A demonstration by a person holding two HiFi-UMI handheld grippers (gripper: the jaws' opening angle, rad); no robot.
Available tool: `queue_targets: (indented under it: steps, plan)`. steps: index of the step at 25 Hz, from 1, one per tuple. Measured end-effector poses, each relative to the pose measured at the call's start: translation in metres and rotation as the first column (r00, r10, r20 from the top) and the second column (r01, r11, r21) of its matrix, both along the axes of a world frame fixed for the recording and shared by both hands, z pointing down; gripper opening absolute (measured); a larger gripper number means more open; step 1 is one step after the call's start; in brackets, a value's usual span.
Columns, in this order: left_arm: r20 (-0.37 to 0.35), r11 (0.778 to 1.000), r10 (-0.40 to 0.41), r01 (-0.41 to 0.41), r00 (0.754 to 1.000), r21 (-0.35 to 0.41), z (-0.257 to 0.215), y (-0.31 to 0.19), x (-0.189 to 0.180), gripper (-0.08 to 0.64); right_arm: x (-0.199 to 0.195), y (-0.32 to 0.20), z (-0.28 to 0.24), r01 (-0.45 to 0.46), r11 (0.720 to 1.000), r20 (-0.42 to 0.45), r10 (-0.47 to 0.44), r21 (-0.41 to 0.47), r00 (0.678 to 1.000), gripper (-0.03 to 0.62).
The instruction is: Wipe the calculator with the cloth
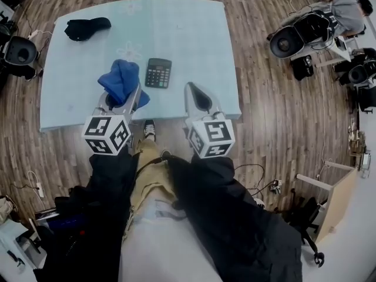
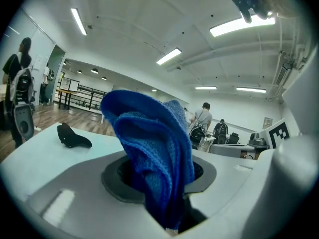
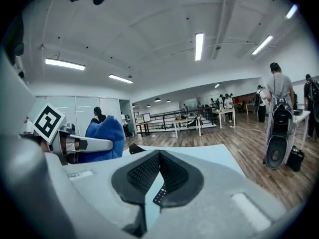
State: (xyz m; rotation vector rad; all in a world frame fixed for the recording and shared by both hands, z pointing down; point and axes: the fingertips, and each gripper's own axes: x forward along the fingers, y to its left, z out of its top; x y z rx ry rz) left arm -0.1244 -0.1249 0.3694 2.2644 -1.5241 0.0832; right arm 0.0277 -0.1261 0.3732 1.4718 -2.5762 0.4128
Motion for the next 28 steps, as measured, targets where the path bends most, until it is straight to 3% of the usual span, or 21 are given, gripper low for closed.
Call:
queue_targets:
  steps: [10, 19, 28]
  plan:
    - [-0.044, 0.983, 0.047, -0.053, 0.998, -0.174, 0.073, -0.064, -0.022, 0.167, -0.032, -0.072, 0.052, -0.020, 0.989, -0.052, 0.012, -0.146, 0.999, 0.000]
    - [-0.083, 0.957, 0.091, -0.110, 0.992, -0.268, 0.119, -0.102, -0.041, 0.167, -0.060, -0.114, 0.089, -0.034, 0.971, -0.109, 0.008, -0.237, 0.994, 0.000]
    - [-0.021, 0.911, 0.155, -0.151, 0.988, -0.385, 0.186, -0.120, -0.016, 0.167, -0.037, -0.122, 0.146, -0.059, 0.931, -0.128, 0.013, -0.361, 0.992, 0.000]
